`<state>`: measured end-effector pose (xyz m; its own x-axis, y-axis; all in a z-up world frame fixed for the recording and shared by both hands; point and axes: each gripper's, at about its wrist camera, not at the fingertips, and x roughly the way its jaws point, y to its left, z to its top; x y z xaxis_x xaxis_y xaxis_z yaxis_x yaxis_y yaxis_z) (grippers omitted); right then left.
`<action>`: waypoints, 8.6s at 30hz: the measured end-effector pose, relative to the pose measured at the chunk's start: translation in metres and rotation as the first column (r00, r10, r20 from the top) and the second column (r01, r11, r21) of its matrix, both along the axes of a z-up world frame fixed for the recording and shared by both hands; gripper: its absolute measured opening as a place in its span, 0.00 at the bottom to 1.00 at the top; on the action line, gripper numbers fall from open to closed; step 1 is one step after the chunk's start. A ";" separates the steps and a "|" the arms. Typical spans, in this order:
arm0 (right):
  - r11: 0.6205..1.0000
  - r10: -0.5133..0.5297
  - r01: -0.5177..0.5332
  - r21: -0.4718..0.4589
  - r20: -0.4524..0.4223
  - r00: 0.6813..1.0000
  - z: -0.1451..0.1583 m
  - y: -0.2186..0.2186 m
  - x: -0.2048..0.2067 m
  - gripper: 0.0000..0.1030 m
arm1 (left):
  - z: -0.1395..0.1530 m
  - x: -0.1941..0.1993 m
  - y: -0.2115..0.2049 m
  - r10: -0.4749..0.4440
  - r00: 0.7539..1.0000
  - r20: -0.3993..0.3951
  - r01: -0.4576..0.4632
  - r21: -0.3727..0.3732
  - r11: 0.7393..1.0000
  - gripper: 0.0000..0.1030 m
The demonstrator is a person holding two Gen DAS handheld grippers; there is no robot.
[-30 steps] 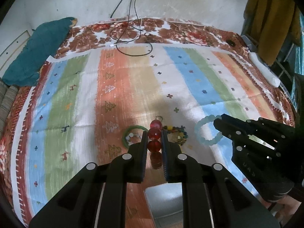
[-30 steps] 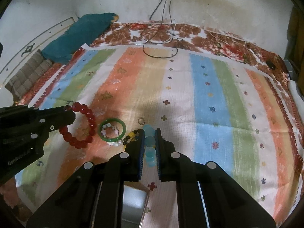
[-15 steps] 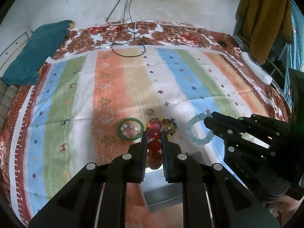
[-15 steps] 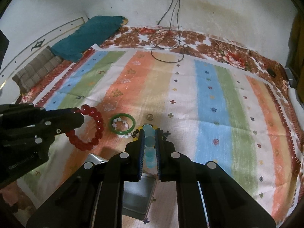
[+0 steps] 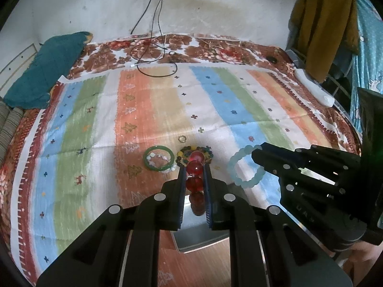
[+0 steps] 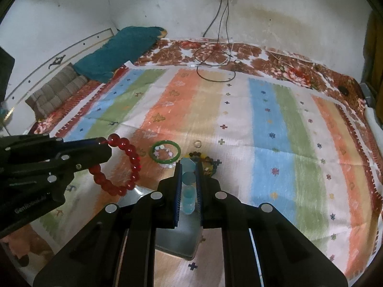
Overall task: Organize jewelry
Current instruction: 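Lower both bracelets into the tin and open both grippers, then move both open grippers back toward the remaining bracelets, then grasp the green jade bangle with the left gripper while the right grasps the multicolour bracelet, then lift the green bangle and multicolour bracelet and carry both over the tin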
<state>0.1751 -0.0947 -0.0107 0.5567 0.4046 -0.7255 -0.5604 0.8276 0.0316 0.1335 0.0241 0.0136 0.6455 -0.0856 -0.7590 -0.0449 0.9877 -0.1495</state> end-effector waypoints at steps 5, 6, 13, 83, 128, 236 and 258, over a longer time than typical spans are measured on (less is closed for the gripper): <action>1.000 0.012 -0.012 0.008 -0.019 1.000 -0.002 -0.003 -0.005 0.12 | 0.000 -0.007 -0.002 -0.004 1.000 0.005 0.004 0.002 1.000 0.13; 1.000 0.012 -0.012 0.007 -0.023 1.000 -0.003 -0.004 -0.006 0.12 | 0.000 -0.007 -0.002 -0.004 1.000 0.005 0.004 0.001 1.000 0.13; 1.000 0.015 -0.015 0.013 -0.051 0.999 -0.007 -0.008 -0.013 0.12 | 0.000 -0.017 -0.007 -0.012 1.000 0.001 0.012 0.004 1.000 0.13; 0.988 -0.111 0.084 -0.128 -0.220 0.969 -0.059 0.005 0.086 0.71 | -0.065 0.071 0.066 0.216 0.953 -0.211 -0.198 0.103 0.975 0.62; 0.968 -0.120 0.035 -0.249 -0.334 0.935 -0.122 0.035 0.147 0.53 | -0.143 0.142 0.090 0.208 0.906 -0.370 -0.158 0.162 0.974 0.59; 0.999 0.031 -0.034 -0.031 -0.079 0.996 -0.006 0.000 0.011 0.10 | -0.029 0.019 0.013 0.133 0.986 -0.105 -0.121 0.107 0.987 0.07; 0.998 0.045 -0.049 -0.032 -0.105 0.993 -0.016 -0.012 -0.022 0.10 | -0.033 -0.010 -0.005 0.102 0.989 -0.107 -0.088 0.128 0.988 0.07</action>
